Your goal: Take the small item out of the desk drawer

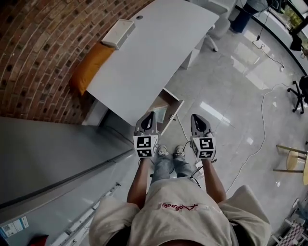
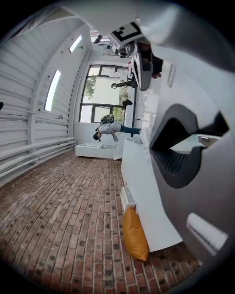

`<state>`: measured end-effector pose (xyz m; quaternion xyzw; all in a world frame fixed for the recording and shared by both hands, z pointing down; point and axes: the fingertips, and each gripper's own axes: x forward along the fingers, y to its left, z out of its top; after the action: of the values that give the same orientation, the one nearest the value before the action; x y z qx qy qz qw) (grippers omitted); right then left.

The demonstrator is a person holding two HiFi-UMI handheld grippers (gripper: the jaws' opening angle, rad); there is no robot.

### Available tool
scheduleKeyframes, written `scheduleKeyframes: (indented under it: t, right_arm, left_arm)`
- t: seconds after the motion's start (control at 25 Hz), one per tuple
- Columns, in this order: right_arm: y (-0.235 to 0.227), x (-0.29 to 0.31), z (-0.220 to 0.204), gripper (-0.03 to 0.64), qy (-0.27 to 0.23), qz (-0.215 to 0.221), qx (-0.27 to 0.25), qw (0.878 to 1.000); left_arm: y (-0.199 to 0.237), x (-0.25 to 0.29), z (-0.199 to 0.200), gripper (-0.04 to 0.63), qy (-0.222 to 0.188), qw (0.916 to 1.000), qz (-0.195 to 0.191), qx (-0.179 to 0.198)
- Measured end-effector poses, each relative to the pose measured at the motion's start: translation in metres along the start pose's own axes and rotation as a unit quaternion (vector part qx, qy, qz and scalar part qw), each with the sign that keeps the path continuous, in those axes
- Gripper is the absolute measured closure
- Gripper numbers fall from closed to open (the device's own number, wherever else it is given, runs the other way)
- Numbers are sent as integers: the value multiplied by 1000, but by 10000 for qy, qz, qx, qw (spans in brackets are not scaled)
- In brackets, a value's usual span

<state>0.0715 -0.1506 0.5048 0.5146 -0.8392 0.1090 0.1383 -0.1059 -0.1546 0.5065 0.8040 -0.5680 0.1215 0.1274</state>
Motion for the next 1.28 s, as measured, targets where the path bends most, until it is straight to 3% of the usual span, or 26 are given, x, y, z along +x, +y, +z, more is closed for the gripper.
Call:
scheduleKeyframes:
  t: [0.6, 0.96, 1.28]
  right_arm:
    - [-14, -7, 127, 605, -1006, -113, -305, 9944]
    - [-24, -23, 169, 606, -1477, -203, -407, 9880]
    - [-28, -28, 182, 606, -1566, -218, -483, 9862]
  left_arm:
    - [15, -15, 115, 586, -800, 9965, 67, 251]
    - [12, -26, 157, 586, -1135, 9928, 82, 384]
    - [10, -32, 176, 586, -1316, 9905, 97, 378]
